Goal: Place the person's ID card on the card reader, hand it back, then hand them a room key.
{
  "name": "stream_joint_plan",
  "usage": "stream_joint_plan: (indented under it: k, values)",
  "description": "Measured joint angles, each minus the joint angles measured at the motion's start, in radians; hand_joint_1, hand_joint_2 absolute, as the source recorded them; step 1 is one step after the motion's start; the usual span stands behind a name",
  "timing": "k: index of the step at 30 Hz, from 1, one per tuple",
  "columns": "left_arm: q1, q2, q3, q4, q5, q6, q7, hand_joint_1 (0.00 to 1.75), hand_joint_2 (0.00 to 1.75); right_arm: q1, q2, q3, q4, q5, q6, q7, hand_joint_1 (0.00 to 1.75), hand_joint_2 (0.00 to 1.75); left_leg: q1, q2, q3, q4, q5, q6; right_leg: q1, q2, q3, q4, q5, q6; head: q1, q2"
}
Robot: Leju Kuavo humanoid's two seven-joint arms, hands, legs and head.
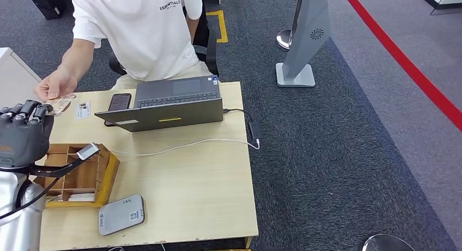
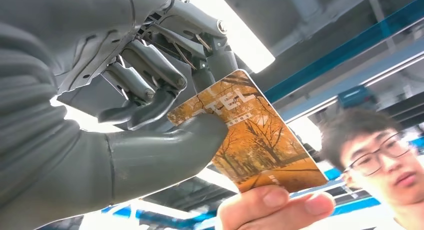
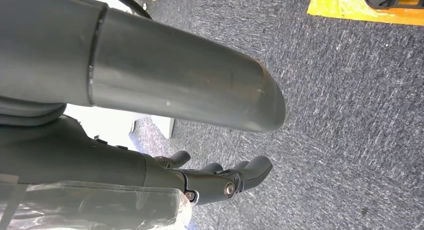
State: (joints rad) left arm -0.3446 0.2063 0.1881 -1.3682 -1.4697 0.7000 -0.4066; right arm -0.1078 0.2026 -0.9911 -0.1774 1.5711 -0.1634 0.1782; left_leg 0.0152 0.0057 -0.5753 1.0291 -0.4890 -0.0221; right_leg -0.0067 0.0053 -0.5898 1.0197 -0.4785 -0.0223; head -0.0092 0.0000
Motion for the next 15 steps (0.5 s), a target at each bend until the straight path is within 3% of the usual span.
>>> stream_joint_plan:
  k: [1, 15]
  values:
    - [0.002, 0.001, -0.002, 0.003, 0.005, 0.000, 0.006, 0.00, 1.75, 0.000, 0.000, 0.000, 0.000, -0.001, 0.000, 0.001, 0.00, 0.00, 0.000, 0.000, 0.000, 0.000, 0.000, 0.000, 0.000, 0.000, 0.000, 0.000, 0.000, 0.000, 0.000, 0.000]
    - [0.031, -0.005, 0.020, 0.016, 0.078, 0.000, -0.131, 0.00, 1.75, 0.001, 0.000, 0.000, 0.000, -0.004, 0.000, 0.010, 0.00, 0.00, 0.000, -0.001, 0.001, 0.000, 0.000, 0.000, 0.000, -0.001, 0.002, 0.000, 0.001, 0.002, 0.000, 0.000]
